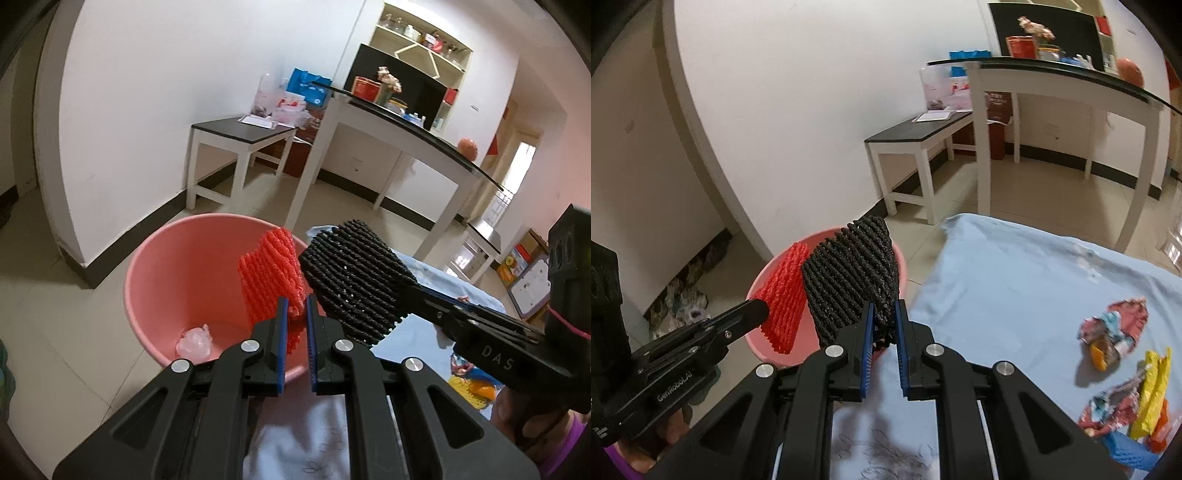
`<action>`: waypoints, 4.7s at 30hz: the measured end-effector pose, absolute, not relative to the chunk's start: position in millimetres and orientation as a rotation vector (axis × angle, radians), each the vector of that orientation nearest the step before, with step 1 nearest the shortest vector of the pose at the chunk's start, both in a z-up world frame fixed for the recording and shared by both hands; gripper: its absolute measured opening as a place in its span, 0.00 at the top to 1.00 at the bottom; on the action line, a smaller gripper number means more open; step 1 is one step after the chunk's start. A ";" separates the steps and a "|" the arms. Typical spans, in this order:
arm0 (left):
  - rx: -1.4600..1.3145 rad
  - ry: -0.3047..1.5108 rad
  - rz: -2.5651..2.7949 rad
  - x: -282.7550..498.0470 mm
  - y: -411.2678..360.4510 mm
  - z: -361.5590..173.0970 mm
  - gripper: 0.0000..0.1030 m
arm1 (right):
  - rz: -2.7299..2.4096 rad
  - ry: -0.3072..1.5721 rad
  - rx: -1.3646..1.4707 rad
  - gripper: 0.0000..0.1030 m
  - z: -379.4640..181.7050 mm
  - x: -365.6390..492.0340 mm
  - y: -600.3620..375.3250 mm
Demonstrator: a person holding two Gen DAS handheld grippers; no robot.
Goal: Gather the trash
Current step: 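Carry both foam nets over the pink bucket with both grippers, then open both grippers to drop the red and black nets into the bucket, then move both grippers back to the remaining trash on the table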
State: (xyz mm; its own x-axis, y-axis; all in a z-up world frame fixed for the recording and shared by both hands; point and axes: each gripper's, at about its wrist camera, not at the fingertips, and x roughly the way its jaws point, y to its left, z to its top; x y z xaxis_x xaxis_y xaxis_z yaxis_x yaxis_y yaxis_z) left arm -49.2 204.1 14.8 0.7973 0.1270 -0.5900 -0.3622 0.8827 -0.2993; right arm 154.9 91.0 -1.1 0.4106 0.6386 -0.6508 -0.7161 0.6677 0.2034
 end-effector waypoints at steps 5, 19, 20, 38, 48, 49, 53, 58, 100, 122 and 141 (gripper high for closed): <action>-0.439 0.608 0.293 -51.4 217.7 5.2 0.91 | 0.876 0.782 -0.156 0.89 -11.8 151.8 115.8; -0.486 0.659 0.325 -49.9 242.8 -21.4 0.91 | 0.874 0.830 -0.195 0.89 -37.2 157.2 142.2; -0.489 0.663 0.328 -49.5 243.1 -22.2 0.91 | 0.873 0.832 -0.197 0.89 -38.8 157.7 143.7; -0.562 0.672 0.362 -56.0 257.5 -26.0 0.64 | 0.874 0.847 -0.182 0.81 -46.1 158.7 148.1; -0.546 0.671 0.352 -57.4 251.5 -21.9 0.64 | 0.875 0.855 -0.159 0.72 -43.3 158.9 143.9; -0.543 0.671 0.351 -57.4 250.1 -21.0 0.64 | 0.874 0.855 -0.157 0.71 -43.0 158.9 142.5; -0.534 0.672 0.341 -55.9 243.9 -16.8 0.64 | 0.865 0.850 -0.145 0.69 -40.9 159.1 133.9; -0.514 0.669 0.324 -53.5 234.0 -10.7 0.64 | 0.849 0.842 -0.128 0.68 -35.8 157.2 120.0; -0.246 0.750 -0.033 13.6 64.8 0.3 0.64 | 0.479 0.761 -0.011 0.59 -8.6 154.6 -120.9; -0.161 0.827 -0.267 32.5 -7.4 -9.5 0.64 | 0.290 0.784 0.120 0.59 -24.6 166.5 -219.8; 0.266 0.802 -0.508 56.9 -93.0 -18.2 0.64 | 0.265 0.838 0.204 0.51 -41.9 176.4 -250.0</action>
State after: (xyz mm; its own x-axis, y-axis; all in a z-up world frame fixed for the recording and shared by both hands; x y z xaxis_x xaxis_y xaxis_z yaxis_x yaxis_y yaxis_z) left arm 56.9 -93.0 -18.2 0.5848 -0.3309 -0.7406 0.5276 0.8487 0.0374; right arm 176.4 -250.0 -41.9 0.6391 0.3101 -0.7038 -0.1501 0.9478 0.2814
